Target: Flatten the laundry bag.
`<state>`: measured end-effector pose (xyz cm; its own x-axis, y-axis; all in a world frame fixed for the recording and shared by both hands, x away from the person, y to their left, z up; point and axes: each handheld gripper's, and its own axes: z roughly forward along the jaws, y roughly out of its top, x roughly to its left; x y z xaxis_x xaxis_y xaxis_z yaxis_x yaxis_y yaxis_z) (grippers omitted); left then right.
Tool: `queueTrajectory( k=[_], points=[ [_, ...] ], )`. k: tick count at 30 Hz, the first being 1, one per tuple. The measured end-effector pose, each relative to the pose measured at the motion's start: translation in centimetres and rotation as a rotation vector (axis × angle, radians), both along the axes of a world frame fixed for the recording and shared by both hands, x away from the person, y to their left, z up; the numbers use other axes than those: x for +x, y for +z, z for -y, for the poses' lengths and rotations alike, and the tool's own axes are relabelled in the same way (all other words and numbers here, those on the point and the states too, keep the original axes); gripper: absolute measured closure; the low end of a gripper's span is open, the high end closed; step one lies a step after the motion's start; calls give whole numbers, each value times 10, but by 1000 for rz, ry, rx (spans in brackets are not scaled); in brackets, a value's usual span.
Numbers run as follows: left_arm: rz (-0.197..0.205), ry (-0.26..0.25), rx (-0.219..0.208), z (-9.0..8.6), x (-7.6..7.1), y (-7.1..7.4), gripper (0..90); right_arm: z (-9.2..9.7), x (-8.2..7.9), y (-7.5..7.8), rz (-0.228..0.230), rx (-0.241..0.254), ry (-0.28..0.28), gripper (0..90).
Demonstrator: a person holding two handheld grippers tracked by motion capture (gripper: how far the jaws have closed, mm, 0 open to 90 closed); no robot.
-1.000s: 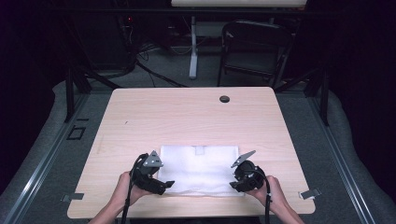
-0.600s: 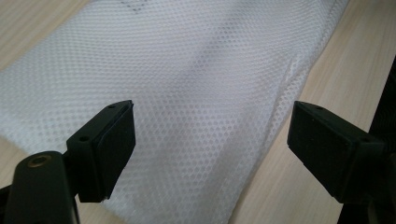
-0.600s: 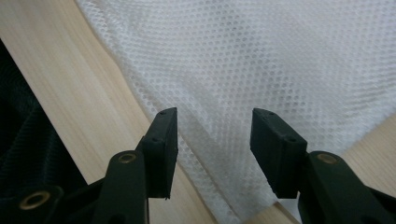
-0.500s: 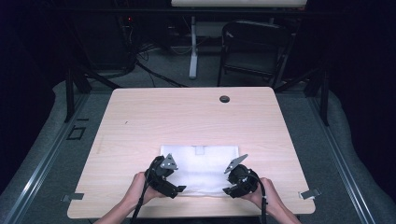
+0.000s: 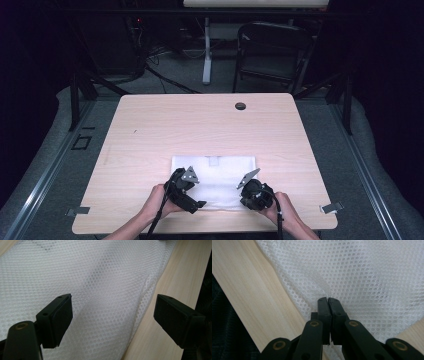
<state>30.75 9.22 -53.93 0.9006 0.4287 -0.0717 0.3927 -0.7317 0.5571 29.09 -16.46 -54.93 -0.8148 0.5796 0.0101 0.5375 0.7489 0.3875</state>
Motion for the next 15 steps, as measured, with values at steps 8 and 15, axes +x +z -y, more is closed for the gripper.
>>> queueTrajectory(
  k=[8,15],
  points=[
    [7,-29,-2,9,-3,-1,167,6,0,15,14,71,-31,900],
    [18,-43,-1,19,-3,-2,188,11,-1,26,33,120,-60,900]
  ],
)
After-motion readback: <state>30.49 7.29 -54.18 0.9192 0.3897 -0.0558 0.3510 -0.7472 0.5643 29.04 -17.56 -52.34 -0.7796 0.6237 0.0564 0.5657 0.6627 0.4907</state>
